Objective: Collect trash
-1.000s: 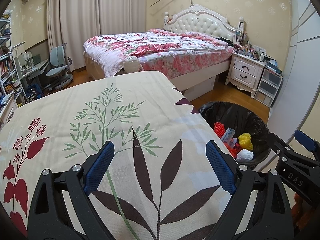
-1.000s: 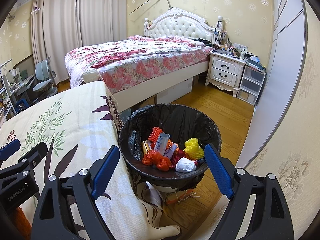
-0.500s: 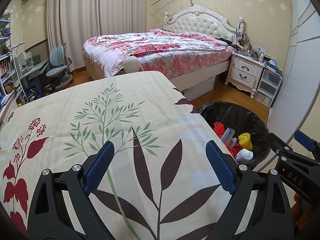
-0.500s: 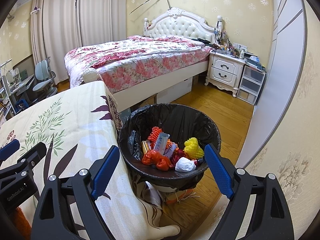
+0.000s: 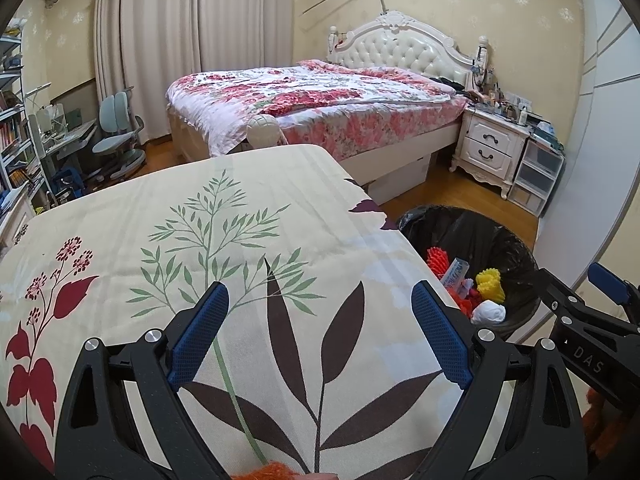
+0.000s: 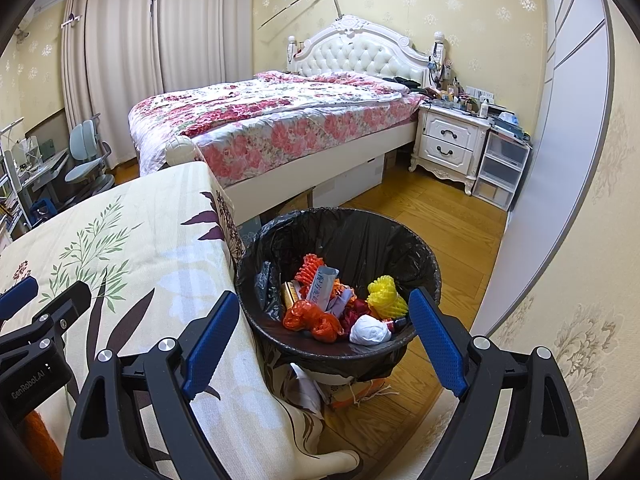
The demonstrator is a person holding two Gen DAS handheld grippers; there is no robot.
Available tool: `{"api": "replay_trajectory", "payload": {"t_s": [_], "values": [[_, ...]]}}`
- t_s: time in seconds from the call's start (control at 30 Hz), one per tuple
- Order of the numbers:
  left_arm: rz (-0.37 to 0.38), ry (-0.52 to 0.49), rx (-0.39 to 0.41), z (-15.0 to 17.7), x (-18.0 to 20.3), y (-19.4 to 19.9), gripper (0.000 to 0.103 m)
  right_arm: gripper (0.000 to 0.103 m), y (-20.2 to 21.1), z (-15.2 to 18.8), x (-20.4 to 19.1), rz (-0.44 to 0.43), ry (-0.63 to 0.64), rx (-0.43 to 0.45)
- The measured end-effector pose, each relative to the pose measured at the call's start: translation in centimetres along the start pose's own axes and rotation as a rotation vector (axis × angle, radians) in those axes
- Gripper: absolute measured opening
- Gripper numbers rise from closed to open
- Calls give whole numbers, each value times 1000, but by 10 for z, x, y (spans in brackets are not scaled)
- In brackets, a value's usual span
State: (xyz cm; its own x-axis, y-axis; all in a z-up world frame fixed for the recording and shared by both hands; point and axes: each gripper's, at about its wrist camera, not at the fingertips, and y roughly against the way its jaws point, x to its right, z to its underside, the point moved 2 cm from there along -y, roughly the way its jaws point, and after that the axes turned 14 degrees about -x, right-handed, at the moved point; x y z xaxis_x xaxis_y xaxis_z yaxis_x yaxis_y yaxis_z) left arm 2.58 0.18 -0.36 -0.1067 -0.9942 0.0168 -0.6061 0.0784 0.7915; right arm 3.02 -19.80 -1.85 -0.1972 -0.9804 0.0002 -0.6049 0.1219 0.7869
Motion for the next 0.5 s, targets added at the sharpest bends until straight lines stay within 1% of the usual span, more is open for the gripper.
{"api": "replay_trajectory", "payload": {"t_s": [0.07, 0.2, 0.27, 0.3, 0.33, 0.5], "values": [[13, 5, -6, 0, -2, -1, 91, 84, 0, 0, 0, 0, 0, 0], [7, 7, -10, 0, -2, -3, 91, 84, 0, 0, 0, -1, 0, 0], [18, 9, -9, 0, -3, -4, 91, 84, 0, 0, 0, 0, 1, 1], [28, 9, -8, 0, -3, -4, 94, 84, 0, 0, 0, 0, 2, 0], [36, 9, -2, 0, -4, -3, 94, 84, 0, 1, 0, -1, 2, -1], [9, 14, 11, -2, -8, -3, 94, 84, 1, 5, -1, -9, 10, -7]]}}
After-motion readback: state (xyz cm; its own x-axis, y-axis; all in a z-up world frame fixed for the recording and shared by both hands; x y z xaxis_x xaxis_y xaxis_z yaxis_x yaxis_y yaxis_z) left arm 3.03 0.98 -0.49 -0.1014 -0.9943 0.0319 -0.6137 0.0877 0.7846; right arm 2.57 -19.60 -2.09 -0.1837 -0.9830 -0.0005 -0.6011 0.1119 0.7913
